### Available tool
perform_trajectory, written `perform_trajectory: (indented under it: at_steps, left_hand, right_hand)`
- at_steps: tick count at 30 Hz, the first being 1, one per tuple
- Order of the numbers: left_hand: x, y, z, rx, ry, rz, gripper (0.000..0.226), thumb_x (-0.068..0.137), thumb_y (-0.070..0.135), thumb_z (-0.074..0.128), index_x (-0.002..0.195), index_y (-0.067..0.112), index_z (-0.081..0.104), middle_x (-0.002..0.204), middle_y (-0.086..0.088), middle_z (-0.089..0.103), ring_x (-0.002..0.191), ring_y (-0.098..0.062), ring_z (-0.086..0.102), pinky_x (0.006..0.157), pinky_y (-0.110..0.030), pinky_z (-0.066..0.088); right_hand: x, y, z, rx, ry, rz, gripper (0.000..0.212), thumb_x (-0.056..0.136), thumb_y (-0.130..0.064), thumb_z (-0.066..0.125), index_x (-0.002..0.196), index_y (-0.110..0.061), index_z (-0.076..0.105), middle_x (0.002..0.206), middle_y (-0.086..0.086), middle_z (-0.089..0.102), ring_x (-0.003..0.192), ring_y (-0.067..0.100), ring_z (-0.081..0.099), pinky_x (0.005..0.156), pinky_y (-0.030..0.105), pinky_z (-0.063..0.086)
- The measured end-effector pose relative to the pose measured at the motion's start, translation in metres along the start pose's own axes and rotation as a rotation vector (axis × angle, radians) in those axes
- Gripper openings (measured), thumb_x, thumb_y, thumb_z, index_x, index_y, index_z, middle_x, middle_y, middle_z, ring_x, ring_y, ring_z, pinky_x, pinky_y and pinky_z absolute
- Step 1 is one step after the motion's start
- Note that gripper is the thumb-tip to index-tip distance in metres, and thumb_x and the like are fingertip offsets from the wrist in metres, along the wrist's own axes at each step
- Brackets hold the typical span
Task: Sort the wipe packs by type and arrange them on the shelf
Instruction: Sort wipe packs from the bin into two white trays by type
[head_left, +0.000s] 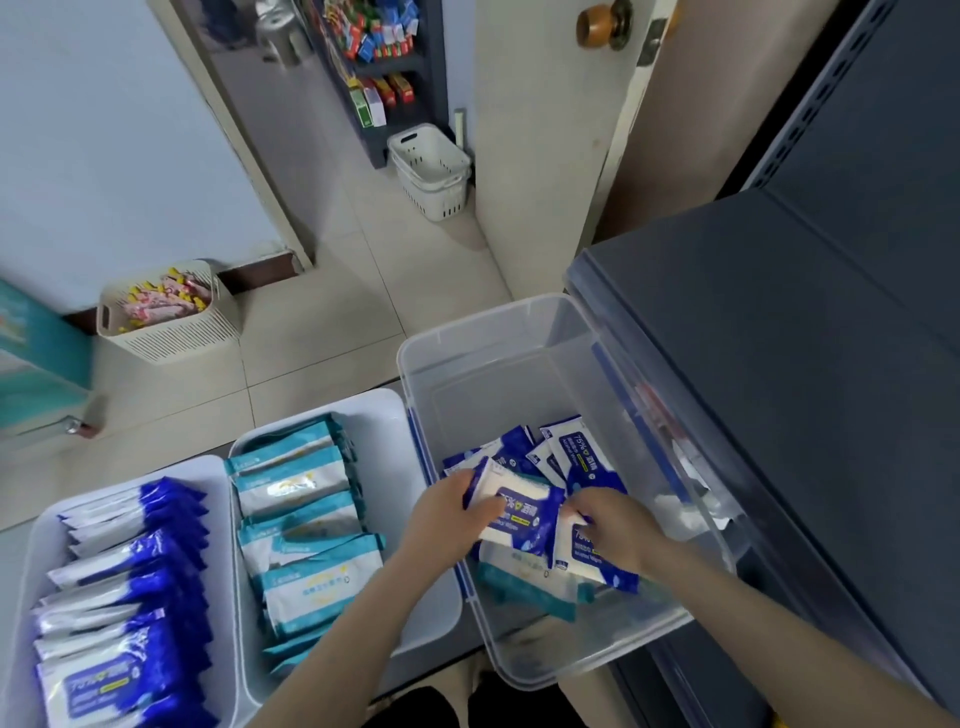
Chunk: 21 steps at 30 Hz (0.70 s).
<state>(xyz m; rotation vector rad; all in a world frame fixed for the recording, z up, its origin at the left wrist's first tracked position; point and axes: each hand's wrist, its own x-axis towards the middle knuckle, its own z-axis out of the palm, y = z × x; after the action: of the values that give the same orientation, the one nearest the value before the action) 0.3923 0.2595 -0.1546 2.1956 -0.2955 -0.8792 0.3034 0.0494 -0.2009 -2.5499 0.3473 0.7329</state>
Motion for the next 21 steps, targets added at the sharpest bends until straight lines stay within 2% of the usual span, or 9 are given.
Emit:
perform_trajectory:
  at_steps: [2, 4, 5, 7, 10, 12, 14, 18, 21]
  left_hand:
    - [-0.001, -0.002, -0.006, -0.155, 0.047, -0.048, 0.008, 0.092, 0.029, 0.059, 0.095, 0.023, 0.055, 0.090, 0.007, 0.068, 0.081, -0.008, 0.067, 0.076, -0.031, 0.059]
    - [-0.003, -0.003, -0.010, -0.263, 0.087, -0.081, 0.007, 0.092, 0.026, 0.060, 0.097, 0.024, 0.056, 0.088, 0.008, 0.068, 0.079, -0.007, 0.068, 0.069, -0.027, 0.059]
    - [-0.004, -0.004, -0.012, -0.299, 0.106, -0.087, 0.006, 0.092, 0.025, 0.060, 0.097, 0.024, 0.057, 0.087, 0.008, 0.069, 0.078, -0.007, 0.068, 0.065, -0.025, 0.059]
    - [-0.007, -0.006, -0.015, -0.348, 0.141, -0.082, 0.002, 0.093, 0.024, 0.059, 0.096, 0.024, 0.058, 0.087, 0.008, 0.070, 0.078, -0.008, 0.069, 0.064, -0.025, 0.059]
    - [-0.010, -0.008, -0.018, -0.365, 0.161, -0.073, 0.006, 0.096, 0.023, 0.056, 0.092, 0.027, 0.057, 0.086, 0.009, 0.070, 0.076, -0.006, 0.069, 0.065, -0.021, 0.058]
    - [-0.012, -0.007, -0.020, -0.347, 0.186, -0.065, 0.009, 0.096, 0.023, 0.054, 0.088, 0.027, 0.056, 0.083, 0.010, 0.069, 0.074, -0.004, 0.068, 0.060, -0.016, 0.055]
    - [-0.014, -0.006, -0.021, -0.354, 0.200, -0.062, 0.011, 0.096, 0.023, 0.054, 0.086, 0.027, 0.056, 0.083, 0.008, 0.070, 0.073, -0.004, 0.068, 0.061, -0.016, 0.055]
    - [-0.012, -0.007, -0.020, -0.244, 0.170, -0.052, 0.011, 0.095, 0.029, 0.055, 0.087, 0.023, 0.058, 0.084, 0.006, 0.070, 0.077, -0.010, 0.069, 0.076, -0.032, 0.059]
    - [-0.012, -0.005, -0.013, -0.166, 0.085, -0.043, 0.015, 0.095, 0.032, 0.054, 0.093, 0.018, 0.060, 0.090, 0.000, 0.071, 0.082, -0.016, 0.069, 0.079, -0.041, 0.058]
  right_hand:
    - [0.003, 0.000, 0.013, -0.164, -0.050, -0.113, 0.034, 0.087, -0.011, 0.058, 0.119, -0.023, 0.056, 0.119, -0.004, 0.057, 0.109, 0.020, 0.054, 0.085, 0.034, 0.050]
    - [0.009, -0.001, 0.021, -0.352, -0.046, -0.150, 0.051, 0.085, -0.016, 0.063, 0.131, -0.022, 0.045, 0.126, 0.000, 0.047, 0.115, 0.022, 0.046, 0.091, 0.033, 0.044]
    - [0.012, -0.001, 0.022, -0.416, -0.027, -0.143, 0.052, 0.083, -0.016, 0.064, 0.130, -0.022, 0.043, 0.125, 0.002, 0.045, 0.115, 0.023, 0.045, 0.091, 0.033, 0.041]
    - [0.013, -0.003, 0.022, -0.475, 0.000, -0.131, 0.041, 0.081, -0.016, 0.064, 0.119, -0.020, 0.049, 0.119, 0.003, 0.047, 0.111, 0.023, 0.045, 0.085, 0.032, 0.038]
    - [0.016, -0.003, 0.017, -0.444, 0.012, -0.112, 0.017, 0.086, -0.015, 0.056, 0.103, -0.016, 0.058, 0.112, 0.002, 0.051, 0.105, 0.022, 0.045, 0.074, 0.028, 0.030]
    - [0.015, -0.002, 0.010, -0.389, 0.037, -0.136, 0.013, 0.088, -0.016, 0.054, 0.097, -0.018, 0.063, 0.109, 0.000, 0.054, 0.104, 0.020, 0.047, 0.073, 0.026, 0.025]
    - [0.016, 0.000, 0.002, -0.385, 0.008, -0.219, 0.011, 0.087, -0.018, 0.058, 0.092, -0.021, 0.067, 0.104, -0.004, 0.060, 0.100, 0.018, 0.052, 0.073, 0.025, 0.025]
    - [0.009, -0.011, -0.015, -0.198, -0.008, -0.356, 0.014, 0.086, -0.009, 0.057, 0.086, -0.018, 0.069, 0.094, -0.005, 0.063, 0.089, 0.013, 0.056, 0.074, 0.028, 0.044]
    - [0.004, -0.031, -0.030, -0.097, 0.140, -0.534, 0.016, 0.084, -0.007, 0.058, 0.080, -0.018, 0.069, 0.087, -0.003, 0.063, 0.082, 0.014, 0.055, 0.074, 0.032, 0.049]
